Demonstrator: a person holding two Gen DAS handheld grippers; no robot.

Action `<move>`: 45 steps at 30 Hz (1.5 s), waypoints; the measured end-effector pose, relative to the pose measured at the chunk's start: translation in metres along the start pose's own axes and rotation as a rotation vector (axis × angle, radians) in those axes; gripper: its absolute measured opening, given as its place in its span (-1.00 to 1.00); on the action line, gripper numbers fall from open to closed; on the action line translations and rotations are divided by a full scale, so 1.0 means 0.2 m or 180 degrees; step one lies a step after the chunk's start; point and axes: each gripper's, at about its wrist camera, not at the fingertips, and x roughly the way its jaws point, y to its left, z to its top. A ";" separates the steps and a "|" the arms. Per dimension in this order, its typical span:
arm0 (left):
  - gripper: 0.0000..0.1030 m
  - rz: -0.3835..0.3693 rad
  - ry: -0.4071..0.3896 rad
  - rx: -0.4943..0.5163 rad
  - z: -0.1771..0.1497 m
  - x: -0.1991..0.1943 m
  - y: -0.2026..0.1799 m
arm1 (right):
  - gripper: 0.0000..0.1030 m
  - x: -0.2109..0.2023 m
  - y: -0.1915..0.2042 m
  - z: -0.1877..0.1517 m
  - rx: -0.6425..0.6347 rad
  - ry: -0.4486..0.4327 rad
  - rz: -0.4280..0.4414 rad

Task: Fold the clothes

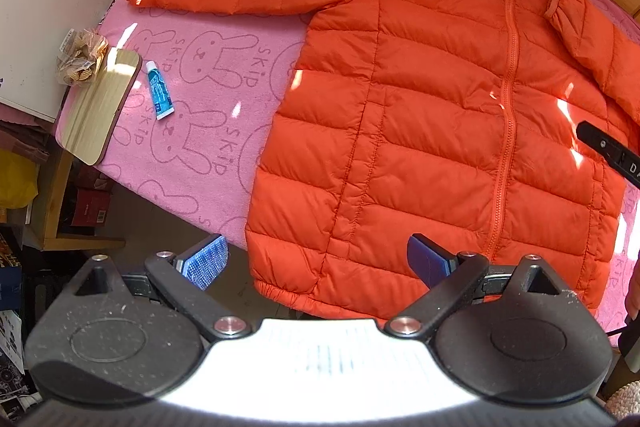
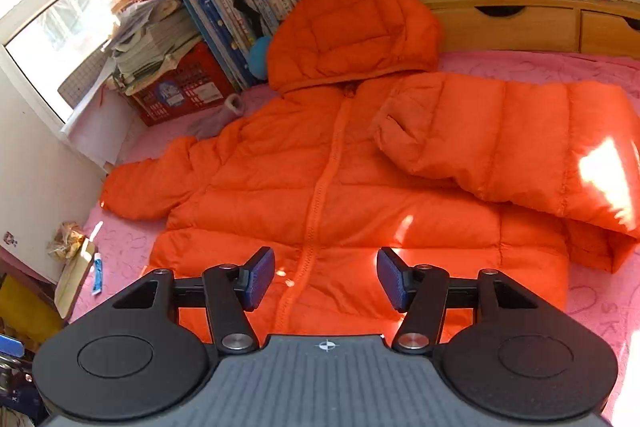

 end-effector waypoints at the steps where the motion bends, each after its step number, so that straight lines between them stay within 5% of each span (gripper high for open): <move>1: 0.90 -0.0023 -0.0053 -0.0031 0.00 0.02 0.02 | 0.13 -0.02 -0.06 -0.05 0.0067 0.0055 -0.0113; 8: 0.90 -0.0282 -0.0363 -0.0333 0.06 0.23 0.17 | 0.22 -0.19 -0.39 -0.37 0.0430 0.0382 -0.0640; 16: 0.86 -0.0576 -0.0454 -0.0015 0.21 0.46 0.18 | 0.34 -0.07 -0.49 -0.21 0.0624 0.0410 -0.0563; 19: 0.41 -0.0687 -0.0488 0.0104 0.27 0.55 0.19 | 0.34 0.00 -0.47 -0.16 0.0535 0.0503 -0.0593; 23: 0.39 -0.0833 -0.0532 0.0264 0.35 0.66 0.19 | 0.34 0.04 -0.42 -0.16 0.0396 0.0609 -0.0693; 25: 0.13 -0.0923 -0.0548 0.0256 0.34 0.67 0.21 | 0.33 0.05 -0.40 -0.17 0.0343 0.0643 -0.0766; 27: -0.54 -0.1024 -0.0586 0.0372 0.32 0.66 0.22 | -0.11 0.06 -0.37 -0.17 0.0301 0.0697 -0.0890; 29: -0.70 -0.1123 -0.0498 0.0426 0.29 0.66 0.24 | -0.62 0.07 -0.30 -0.16 0.0248 0.0849 -0.0994; 35: -0.71 -0.1267 -0.0254 0.0900 0.15 0.64 0.29 | -0.77 0.04 -0.10 -0.29 -0.0089 0.1215 -0.1313; 38: -0.69 -0.1291 -0.0205 0.1219 0.06 0.63 0.32 | -0.78 -0.03 -0.05 -0.32 -0.0167 0.1150 -0.1399; 43: -0.62 -0.1211 -0.0354 0.1223 0.04 0.54 0.40 | -0.67 -0.16 0.03 -0.34 -0.0318 0.0959 -0.1533; 45: -0.63 -0.1143 -0.0627 0.1184 0.09 0.44 0.41 | -0.58 -0.21 0.06 -0.35 -0.0378 0.0882 -0.1585</move>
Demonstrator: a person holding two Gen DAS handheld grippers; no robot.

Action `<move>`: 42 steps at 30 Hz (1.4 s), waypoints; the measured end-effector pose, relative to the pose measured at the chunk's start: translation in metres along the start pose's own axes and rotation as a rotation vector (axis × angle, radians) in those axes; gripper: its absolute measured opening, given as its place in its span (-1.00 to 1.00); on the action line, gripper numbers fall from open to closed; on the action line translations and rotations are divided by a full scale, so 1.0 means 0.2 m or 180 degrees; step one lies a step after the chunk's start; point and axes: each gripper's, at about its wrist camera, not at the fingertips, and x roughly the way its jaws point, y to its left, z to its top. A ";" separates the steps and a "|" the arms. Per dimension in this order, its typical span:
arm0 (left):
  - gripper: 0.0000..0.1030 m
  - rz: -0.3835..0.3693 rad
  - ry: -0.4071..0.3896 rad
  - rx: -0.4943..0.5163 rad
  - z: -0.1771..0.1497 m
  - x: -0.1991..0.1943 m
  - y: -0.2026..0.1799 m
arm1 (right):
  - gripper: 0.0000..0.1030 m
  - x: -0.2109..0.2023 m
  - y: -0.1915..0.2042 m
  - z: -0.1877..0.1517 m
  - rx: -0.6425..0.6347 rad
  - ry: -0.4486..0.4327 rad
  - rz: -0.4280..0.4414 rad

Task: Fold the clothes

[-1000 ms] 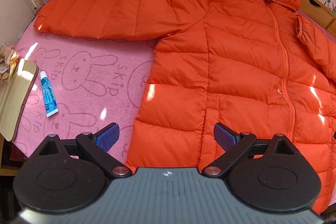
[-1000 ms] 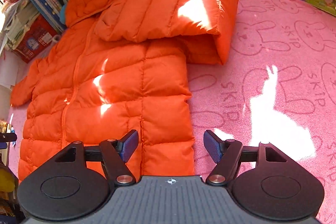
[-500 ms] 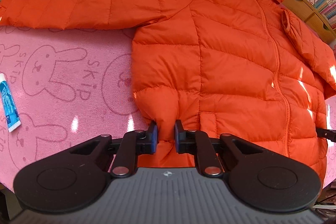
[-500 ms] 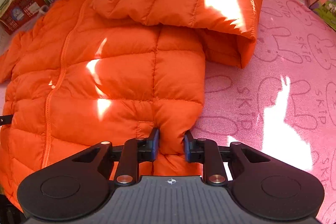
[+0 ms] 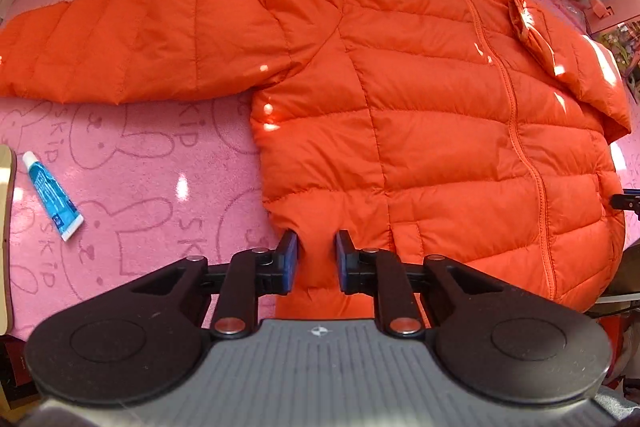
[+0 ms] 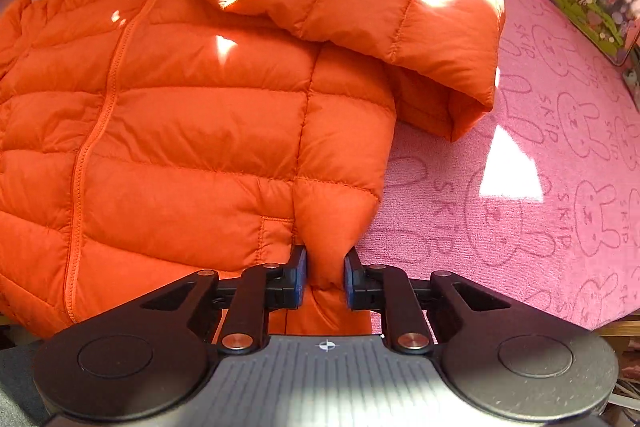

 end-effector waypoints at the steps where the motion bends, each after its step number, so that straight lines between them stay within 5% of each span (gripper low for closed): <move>1: -0.63 0.0060 -0.0130 0.0010 0.03 -0.04 0.00 | -0.54 -0.03 0.00 -0.01 -0.0016 -0.0042 -0.0032; 3: -0.50 0.0151 -0.0391 0.0040 0.16 -0.10 0.00 | -0.16 -0.09 0.01 -0.01 -0.0067 -0.0167 -0.0084; 8: -0.20 0.0220 -0.0858 0.0311 0.53 -0.02 -0.18 | 0.13 -0.14 0.05 0.39 -0.0468 -0.0964 -0.0201; 15: 0.01 0.0444 -0.1156 0.0685 0.97 0.29 -0.42 | 0.14 0.22 0.19 0.93 -0.1183 -0.1505 -0.0558; 23: 0.06 0.0948 -0.1165 0.0950 1.24 0.66 -0.48 | 0.16 0.61 0.36 1.18 -0.1791 -0.1712 -0.0942; 26: 0.08 0.1188 -0.1237 0.0919 1.28 0.71 -0.45 | 0.12 0.64 0.37 1.20 -0.1856 -0.1957 -0.1021; 29: 0.10 0.1428 -0.1309 0.0886 1.32 0.76 -0.41 | -0.49 0.64 0.34 1.19 -0.1824 -0.2206 -0.1245; 31: 0.03 0.1855 -0.1345 0.0777 1.33 0.77 -0.35 | -0.54 0.63 0.28 1.18 -0.1677 -0.2278 -0.1312; 37: -0.14 0.1446 -0.1518 0.0316 1.32 0.56 -0.16 | -0.66 0.69 0.17 1.18 -0.1404 -0.1883 -0.1122; 42: 0.30 0.0785 -0.1806 0.1168 1.24 0.45 -0.42 | -0.66 0.61 0.29 1.20 -0.1433 -0.2134 -0.0824</move>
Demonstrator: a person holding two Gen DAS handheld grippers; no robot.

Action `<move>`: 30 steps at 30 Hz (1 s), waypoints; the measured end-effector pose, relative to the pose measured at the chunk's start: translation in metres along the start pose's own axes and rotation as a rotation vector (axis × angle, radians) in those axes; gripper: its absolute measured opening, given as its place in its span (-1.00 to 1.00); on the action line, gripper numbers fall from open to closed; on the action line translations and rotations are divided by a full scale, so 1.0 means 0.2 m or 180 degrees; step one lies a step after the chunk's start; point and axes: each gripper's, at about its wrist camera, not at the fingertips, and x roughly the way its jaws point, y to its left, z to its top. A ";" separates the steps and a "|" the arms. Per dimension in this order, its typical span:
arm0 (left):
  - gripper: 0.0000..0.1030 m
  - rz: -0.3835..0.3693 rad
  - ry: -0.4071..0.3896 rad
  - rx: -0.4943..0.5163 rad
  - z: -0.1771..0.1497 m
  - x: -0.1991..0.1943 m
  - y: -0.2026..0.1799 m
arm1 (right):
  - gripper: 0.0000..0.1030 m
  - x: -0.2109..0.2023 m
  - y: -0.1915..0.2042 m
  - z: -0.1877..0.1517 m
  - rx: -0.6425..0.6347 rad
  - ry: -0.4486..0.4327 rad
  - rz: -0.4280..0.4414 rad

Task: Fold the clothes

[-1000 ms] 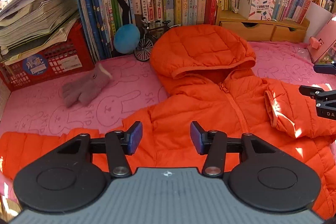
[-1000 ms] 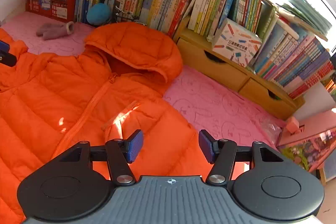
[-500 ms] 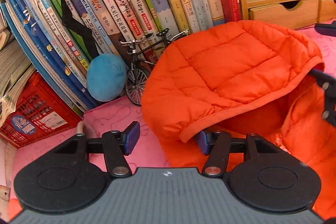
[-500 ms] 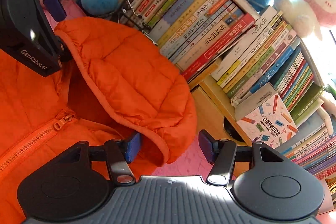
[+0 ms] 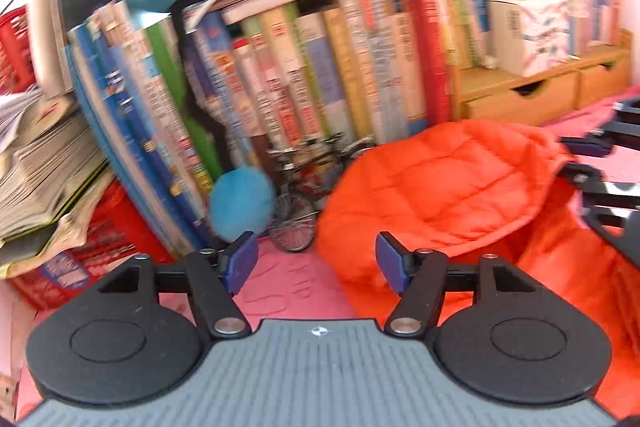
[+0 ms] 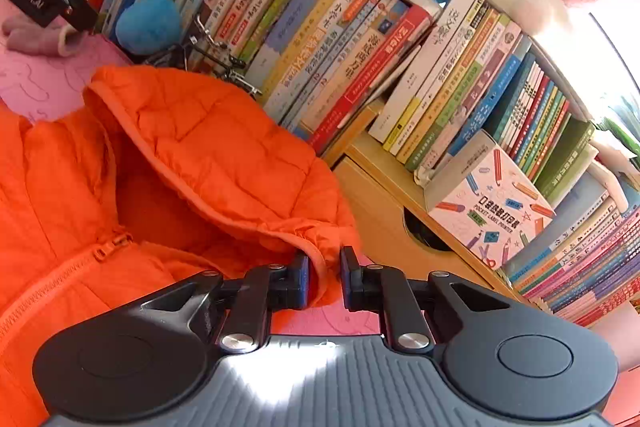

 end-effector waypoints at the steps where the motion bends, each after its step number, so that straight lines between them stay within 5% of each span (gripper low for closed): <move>1: 0.30 -0.0129 0.0009 0.0136 0.01 0.03 -0.08 | -0.66 0.00 0.02 0.02 -0.0008 -0.0028 0.0028; 8: 0.27 0.0198 0.0241 0.0465 -0.03 0.35 -0.29 | -0.66 0.05 0.03 -0.02 0.0010 0.0133 0.0124; 13: 0.33 0.0446 0.0503 0.0381 -0.14 0.42 -0.15 | -0.63 0.09 -0.01 -0.08 0.0149 0.0361 0.0170; 17: 0.33 0.0376 0.0537 0.0402 -0.11 0.36 -0.12 | -0.59 0.12 0.03 -0.11 0.0079 0.0537 0.0288; 20: 0.33 0.0329 0.0256 0.0247 -0.02 0.19 -0.06 | -0.56 0.07 -0.04 -0.08 0.0275 0.0457 0.0475; 24: 0.42 0.0249 -0.0095 -0.0113 0.10 0.06 0.01 | 0.00 -0.08 -0.24 -0.02 0.0861 0.0002 0.0838; 27: 0.42 0.0240 -0.0272 -0.0306 0.14 0.16 -0.05 | 0.50 -0.14 -0.17 0.03 0.0526 -0.0432 0.0712; 30: 0.38 0.0289 -0.0162 -0.0033 0.09 0.30 -0.22 | 0.48 -0.07 -0.01 0.05 0.0242 -0.0602 0.0560</move>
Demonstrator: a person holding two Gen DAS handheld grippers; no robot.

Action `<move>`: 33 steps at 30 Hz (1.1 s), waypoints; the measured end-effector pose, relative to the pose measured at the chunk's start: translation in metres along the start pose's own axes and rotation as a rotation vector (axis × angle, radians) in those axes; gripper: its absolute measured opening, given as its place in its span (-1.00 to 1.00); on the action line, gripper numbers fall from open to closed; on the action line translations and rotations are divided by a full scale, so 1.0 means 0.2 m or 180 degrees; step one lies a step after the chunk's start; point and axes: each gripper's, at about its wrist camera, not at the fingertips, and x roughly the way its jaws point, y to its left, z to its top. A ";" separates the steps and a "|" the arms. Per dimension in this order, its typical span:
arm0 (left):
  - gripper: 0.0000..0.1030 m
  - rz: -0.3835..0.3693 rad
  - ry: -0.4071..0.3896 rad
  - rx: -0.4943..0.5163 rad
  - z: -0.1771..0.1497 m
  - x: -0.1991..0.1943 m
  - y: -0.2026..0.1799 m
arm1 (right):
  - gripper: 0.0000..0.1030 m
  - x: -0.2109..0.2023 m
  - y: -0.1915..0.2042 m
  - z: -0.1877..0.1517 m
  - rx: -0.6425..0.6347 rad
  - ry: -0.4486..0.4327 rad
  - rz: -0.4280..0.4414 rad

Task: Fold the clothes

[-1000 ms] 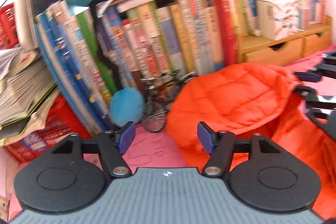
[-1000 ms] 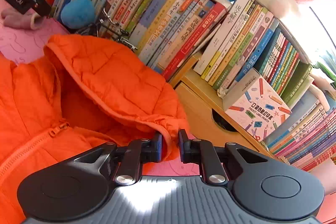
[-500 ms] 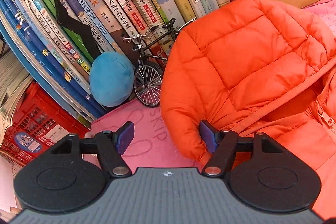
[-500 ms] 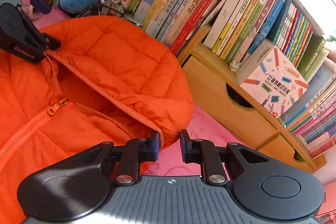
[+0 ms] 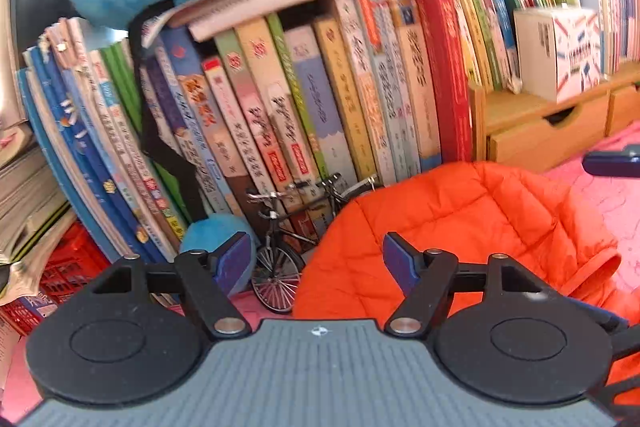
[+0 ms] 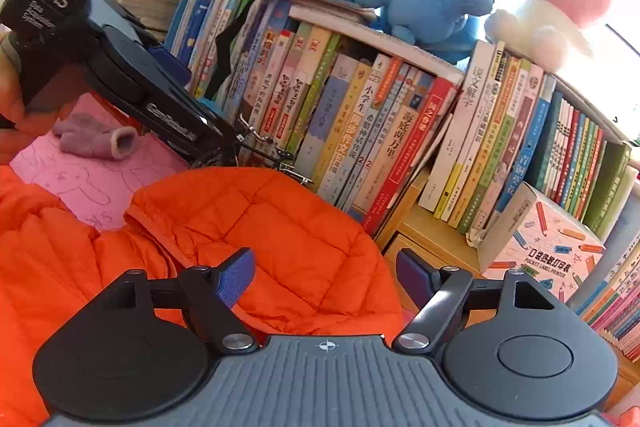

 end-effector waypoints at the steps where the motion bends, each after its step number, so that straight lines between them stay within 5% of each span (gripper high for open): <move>1: 0.37 0.0013 0.0036 0.0114 -0.02 0.03 -0.05 | 0.48 0.03 0.05 -0.01 -0.0109 -0.0052 -0.0032; 5: 0.30 0.0059 0.0118 0.0340 -0.10 0.06 -0.11 | 0.48 0.11 0.13 -0.04 -0.0196 0.0043 -0.0094; 8: 0.30 0.0091 0.0094 0.0329 -0.11 0.00 -0.07 | 0.48 0.07 0.04 -0.05 0.0134 0.0146 -0.0217; 17: 0.30 0.0109 0.0263 0.0026 0.08 -0.32 0.01 | 0.54 -0.26 -0.21 0.09 0.0763 0.0422 -0.0748; 26: 0.28 -0.0039 0.0609 -0.0385 0.25 -0.63 0.10 | 0.54 -0.50 -0.37 0.33 0.1811 0.1143 -0.0612; 33: 0.29 -0.0049 0.0714 -0.0683 0.35 -0.81 0.20 | 0.63 -0.65 -0.40 0.54 0.1932 0.1094 -0.0510</move>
